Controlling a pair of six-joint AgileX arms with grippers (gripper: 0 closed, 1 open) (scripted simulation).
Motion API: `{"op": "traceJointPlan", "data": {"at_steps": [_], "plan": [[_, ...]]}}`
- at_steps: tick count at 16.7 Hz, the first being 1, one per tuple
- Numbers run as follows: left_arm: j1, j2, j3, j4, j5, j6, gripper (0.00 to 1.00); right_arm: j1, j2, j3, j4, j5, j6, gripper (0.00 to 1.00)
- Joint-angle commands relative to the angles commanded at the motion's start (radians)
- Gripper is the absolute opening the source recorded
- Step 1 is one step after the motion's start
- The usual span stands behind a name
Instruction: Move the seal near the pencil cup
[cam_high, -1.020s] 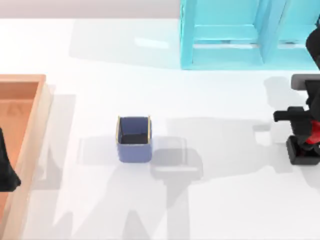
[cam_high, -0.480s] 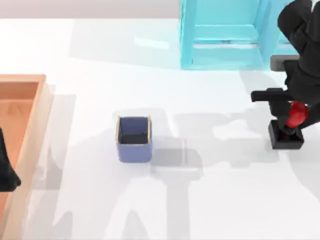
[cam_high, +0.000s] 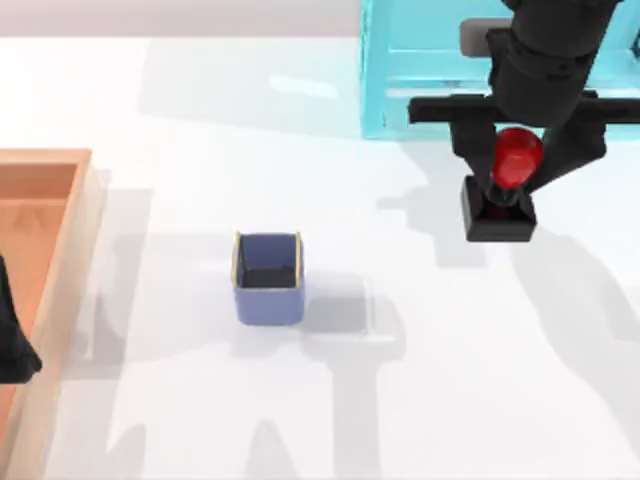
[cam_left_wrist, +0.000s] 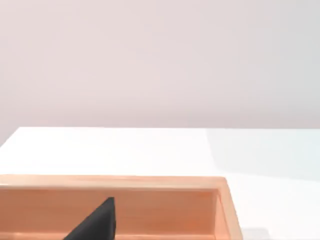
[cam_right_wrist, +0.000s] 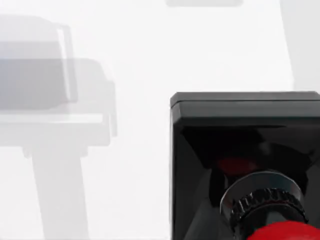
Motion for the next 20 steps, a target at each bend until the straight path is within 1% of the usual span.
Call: {"op": "traceJointPlan", "data": {"at_steps": [3,8,10,15,17,20], "plan": [[0.000,0.000,0.000,0.000,0.000,0.000,1.00,0.020,0.002,0.034,-0.031,0.001,0.020,0.00],[0.000,0.000,0.000,0.000,0.000,0.000,1.00,0.031,0.002,0.023,-0.012,0.006,0.032,0.00],[0.000,0.000,0.000,0.000,0.000,0.000,1.00,0.078,0.020,-0.001,0.046,0.027,0.073,0.00],[0.000,0.000,0.000,0.000,0.000,0.000,1.00,0.234,0.088,-0.085,0.271,0.097,0.228,0.00],[0.000,0.000,0.000,0.000,0.000,0.000,1.00,0.272,0.104,-0.102,0.312,0.116,0.265,0.00],[0.000,0.000,0.000,0.000,0.000,0.000,1.00,0.276,0.106,-0.103,0.317,0.118,0.269,0.00]]}}
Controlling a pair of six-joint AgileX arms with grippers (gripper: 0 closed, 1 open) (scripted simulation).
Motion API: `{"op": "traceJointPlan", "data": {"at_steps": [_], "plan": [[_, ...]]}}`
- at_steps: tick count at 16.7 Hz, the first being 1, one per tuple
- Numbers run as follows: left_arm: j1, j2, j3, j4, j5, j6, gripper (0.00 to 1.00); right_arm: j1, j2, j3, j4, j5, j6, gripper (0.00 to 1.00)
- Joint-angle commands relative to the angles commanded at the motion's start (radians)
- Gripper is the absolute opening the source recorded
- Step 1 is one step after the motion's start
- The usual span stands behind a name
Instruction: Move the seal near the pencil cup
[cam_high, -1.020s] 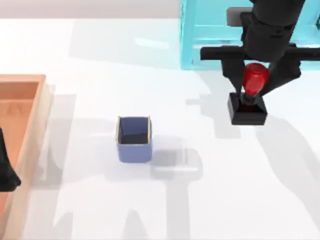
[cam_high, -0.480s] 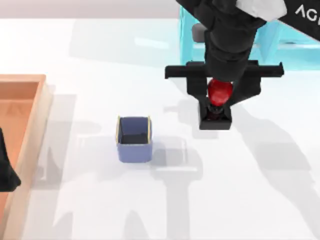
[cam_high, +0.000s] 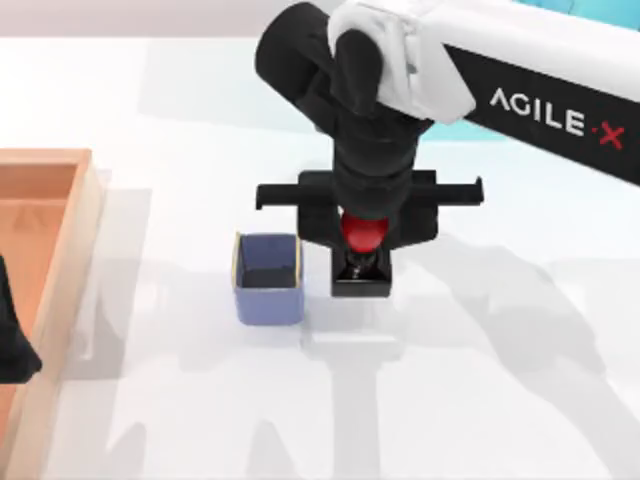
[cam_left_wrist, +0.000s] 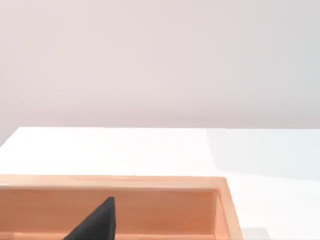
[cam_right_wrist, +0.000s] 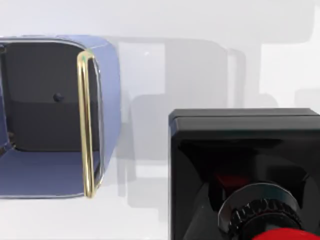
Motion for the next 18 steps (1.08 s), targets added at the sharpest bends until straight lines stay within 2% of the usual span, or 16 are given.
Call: {"op": "traceJointPlan", "data": {"at_steps": [11,18], "plan": [[0.000,0.000,0.000,0.000,0.000,0.000,1.00,-0.002,0.007,-0.047,0.055,0.000,-0.002,0.00],[0.000,0.000,0.000,0.000,0.000,0.000,1.00,-0.002,0.007,-0.047,0.055,0.000,-0.002,0.53]]}}
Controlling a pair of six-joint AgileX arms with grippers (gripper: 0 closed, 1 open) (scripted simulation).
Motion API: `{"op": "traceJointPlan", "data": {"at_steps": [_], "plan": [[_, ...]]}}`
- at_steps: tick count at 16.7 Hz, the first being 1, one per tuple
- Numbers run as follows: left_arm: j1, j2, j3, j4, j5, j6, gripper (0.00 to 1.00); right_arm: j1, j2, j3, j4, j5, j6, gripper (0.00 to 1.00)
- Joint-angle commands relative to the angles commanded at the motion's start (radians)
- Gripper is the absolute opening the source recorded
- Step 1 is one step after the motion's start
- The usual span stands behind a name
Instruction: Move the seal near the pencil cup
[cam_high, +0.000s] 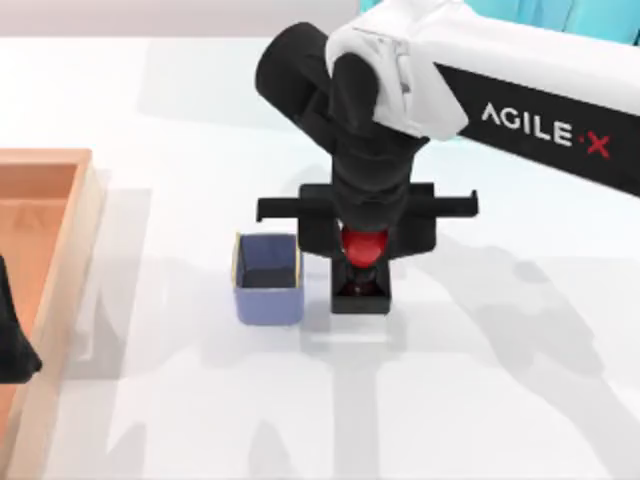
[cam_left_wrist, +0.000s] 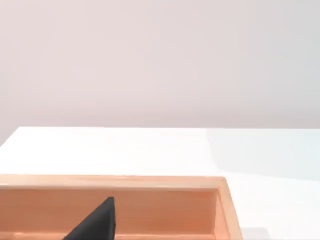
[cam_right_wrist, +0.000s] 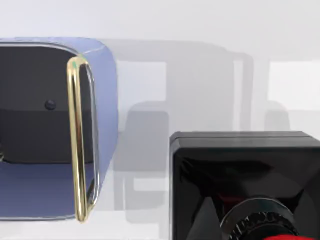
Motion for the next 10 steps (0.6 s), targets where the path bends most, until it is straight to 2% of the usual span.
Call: {"op": "traceJointPlan", "data": {"at_steps": [6,10], "plan": [[0.000,0.000,0.000,0.000,0.000,0.000,1.00,0.000,0.000,0.000,0.000,0.000,0.000,0.98],[0.000,0.000,0.000,0.000,0.000,0.000,1.00,0.000,0.000,0.000,0.000,0.000,0.000,1.00]]}}
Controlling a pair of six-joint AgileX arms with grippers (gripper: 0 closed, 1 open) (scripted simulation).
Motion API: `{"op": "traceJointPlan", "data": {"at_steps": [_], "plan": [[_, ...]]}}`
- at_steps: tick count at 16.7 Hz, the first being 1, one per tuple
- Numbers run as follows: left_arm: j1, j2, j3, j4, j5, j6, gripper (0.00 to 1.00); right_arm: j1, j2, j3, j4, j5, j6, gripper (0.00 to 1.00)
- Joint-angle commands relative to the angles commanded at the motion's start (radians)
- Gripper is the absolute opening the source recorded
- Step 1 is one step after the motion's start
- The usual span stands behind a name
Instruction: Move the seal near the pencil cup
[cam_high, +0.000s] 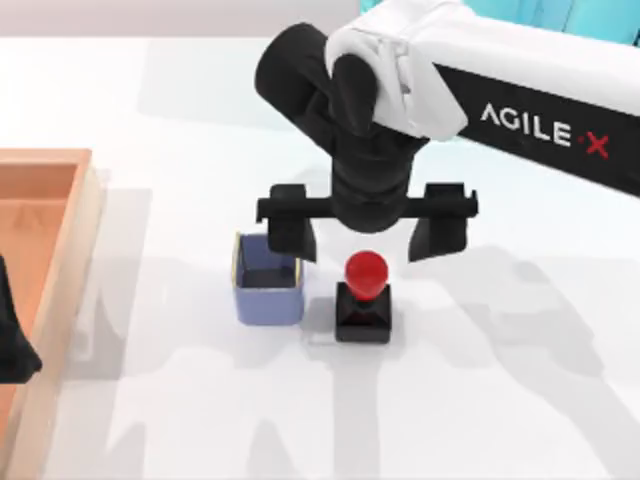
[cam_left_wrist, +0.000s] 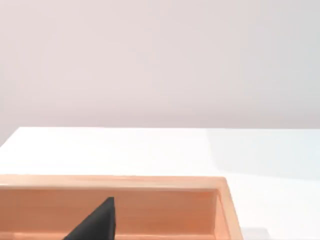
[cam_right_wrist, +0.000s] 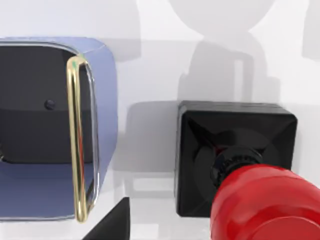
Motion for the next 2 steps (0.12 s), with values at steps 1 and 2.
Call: {"op": "traceJointPlan", "data": {"at_steps": [1,2], "plan": [[0.000,0.000,0.000,0.000,0.000,0.000,1.00,0.000,0.000,0.000,0.000,0.000,0.000,1.00],[0.000,0.000,0.000,0.000,0.000,0.000,1.00,0.000,0.000,0.000,0.000,0.000,0.000,1.00]]}}
